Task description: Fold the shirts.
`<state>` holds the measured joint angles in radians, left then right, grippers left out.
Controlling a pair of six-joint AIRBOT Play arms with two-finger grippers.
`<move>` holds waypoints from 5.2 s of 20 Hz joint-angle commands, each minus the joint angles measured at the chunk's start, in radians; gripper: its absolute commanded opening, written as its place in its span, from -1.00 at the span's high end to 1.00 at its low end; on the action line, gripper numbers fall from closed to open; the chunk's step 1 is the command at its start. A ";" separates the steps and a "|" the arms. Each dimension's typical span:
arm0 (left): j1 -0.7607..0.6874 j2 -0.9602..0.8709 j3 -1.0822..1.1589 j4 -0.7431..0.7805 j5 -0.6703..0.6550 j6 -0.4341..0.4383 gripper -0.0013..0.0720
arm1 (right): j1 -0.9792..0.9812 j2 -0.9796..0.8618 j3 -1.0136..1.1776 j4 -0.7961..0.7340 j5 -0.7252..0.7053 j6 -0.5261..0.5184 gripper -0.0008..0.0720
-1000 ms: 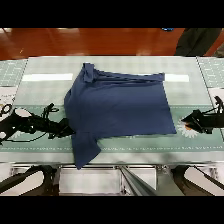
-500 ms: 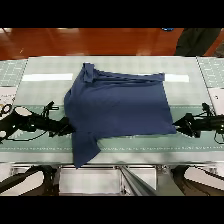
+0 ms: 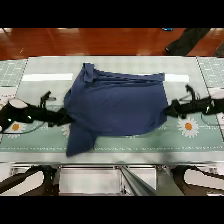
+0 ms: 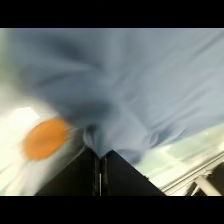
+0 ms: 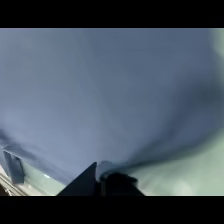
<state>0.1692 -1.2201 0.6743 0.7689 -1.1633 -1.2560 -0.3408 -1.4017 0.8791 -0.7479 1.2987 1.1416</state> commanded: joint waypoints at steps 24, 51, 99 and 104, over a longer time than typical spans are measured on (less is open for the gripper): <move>0.043 0.539 1.426 0.292 -0.326 -0.183 0.91 | 0.089 0.714 1.102 -0.355 0.166 0.241 0.92; -0.034 -0.489 0.960 0.201 -0.142 -0.179 -0.43 | -0.002 -0.302 0.697 0.003 -0.188 0.165 -0.16; 0.262 0.079 -0.134 -0.047 -0.047 0.114 0.91 | -0.149 0.040 -0.117 0.093 0.023 -0.064 0.92; 0.262 0.221 0.370 -0.230 -0.069 0.096 0.91 | -0.061 0.186 0.447 0.033 0.016 0.065 0.92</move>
<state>0.4305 -1.0660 0.7891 0.6327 -1.2240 -1.1435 -0.4492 -1.2789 1.0348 -0.7040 1.3045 1.1469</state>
